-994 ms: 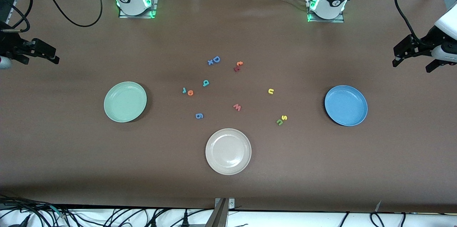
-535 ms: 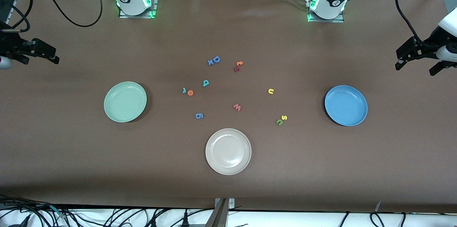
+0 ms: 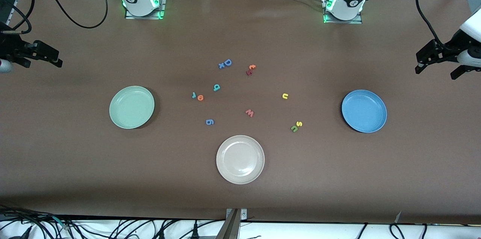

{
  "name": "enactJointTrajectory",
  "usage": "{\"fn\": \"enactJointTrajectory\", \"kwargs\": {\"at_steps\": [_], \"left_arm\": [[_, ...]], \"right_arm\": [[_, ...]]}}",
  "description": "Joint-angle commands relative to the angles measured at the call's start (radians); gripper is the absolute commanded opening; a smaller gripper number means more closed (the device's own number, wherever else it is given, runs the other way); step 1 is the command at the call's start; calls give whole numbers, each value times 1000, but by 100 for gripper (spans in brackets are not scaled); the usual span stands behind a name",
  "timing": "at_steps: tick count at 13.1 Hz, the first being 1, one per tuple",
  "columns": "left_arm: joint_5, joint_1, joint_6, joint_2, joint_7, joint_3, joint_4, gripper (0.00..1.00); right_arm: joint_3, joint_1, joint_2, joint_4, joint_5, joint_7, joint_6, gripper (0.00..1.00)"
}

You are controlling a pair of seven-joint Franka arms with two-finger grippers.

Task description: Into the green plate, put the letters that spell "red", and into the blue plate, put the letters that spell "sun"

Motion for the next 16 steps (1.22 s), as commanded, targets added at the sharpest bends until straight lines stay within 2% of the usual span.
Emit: {"fn": "enactJointTrajectory", "kwargs": {"at_steps": [1,3,4,6,8,12,16], "left_arm": [[-29,12,-27,12,14,-18,-22,100],[-15,9,-16,47,-9,-96,-44,95],[-15,5,-16,58,-18,-110,-44,100],[-17,-2,8,95,-19,-146,-72,100],[-17,-14,100,107,-27,-190,-148,100],[-15,-16,118,167,-211,-245,-159,100],[-15,-18,125,175,-271,-268,-159,100]], "right_arm": [[6,-7,5,21,1,8,-20,100],[6,-7,5,21,1,6,-20,100],[6,-7,5,21,1,6,-21,100],[6,-7,4,21,1,6,-21,100],[6,-7,5,21,1,6,-21,100],[6,-7,4,21,0,6,-21,100],[6,-9,1,15,1,6,-23,100]]}}
